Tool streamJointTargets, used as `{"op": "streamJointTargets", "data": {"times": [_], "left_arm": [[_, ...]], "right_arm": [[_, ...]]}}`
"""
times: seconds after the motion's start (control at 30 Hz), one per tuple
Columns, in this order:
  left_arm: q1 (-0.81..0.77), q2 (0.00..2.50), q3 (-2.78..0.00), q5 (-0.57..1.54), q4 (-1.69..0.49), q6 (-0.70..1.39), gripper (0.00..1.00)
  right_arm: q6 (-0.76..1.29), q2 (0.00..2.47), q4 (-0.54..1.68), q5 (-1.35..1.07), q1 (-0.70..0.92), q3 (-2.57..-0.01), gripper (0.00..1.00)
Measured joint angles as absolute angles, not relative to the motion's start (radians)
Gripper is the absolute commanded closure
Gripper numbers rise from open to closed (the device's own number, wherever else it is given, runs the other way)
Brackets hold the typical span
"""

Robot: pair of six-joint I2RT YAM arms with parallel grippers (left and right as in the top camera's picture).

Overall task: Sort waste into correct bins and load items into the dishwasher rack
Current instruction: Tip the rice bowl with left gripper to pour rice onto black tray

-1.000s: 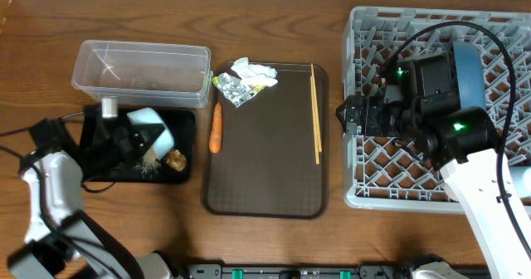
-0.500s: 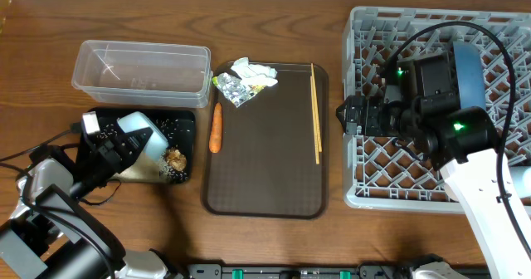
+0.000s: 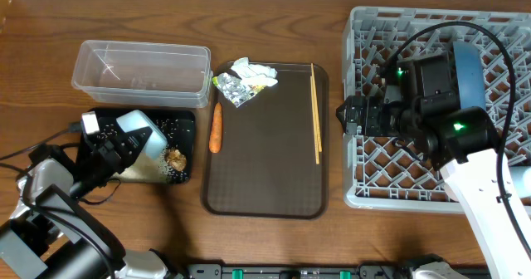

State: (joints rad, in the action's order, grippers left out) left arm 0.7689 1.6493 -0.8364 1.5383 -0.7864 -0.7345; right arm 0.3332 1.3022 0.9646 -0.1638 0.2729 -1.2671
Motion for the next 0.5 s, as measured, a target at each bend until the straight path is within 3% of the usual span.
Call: {"op": "streamJointTargets", "data": {"times": [0.5], "left_arm": [[0.764, 1.649, -0.827, 1.507, -0.804, -0.741, 0.94]], "right_arm": [[0.333, 1.302, 0.973, -0.164, 0.273, -1.267, 0.01]]}}
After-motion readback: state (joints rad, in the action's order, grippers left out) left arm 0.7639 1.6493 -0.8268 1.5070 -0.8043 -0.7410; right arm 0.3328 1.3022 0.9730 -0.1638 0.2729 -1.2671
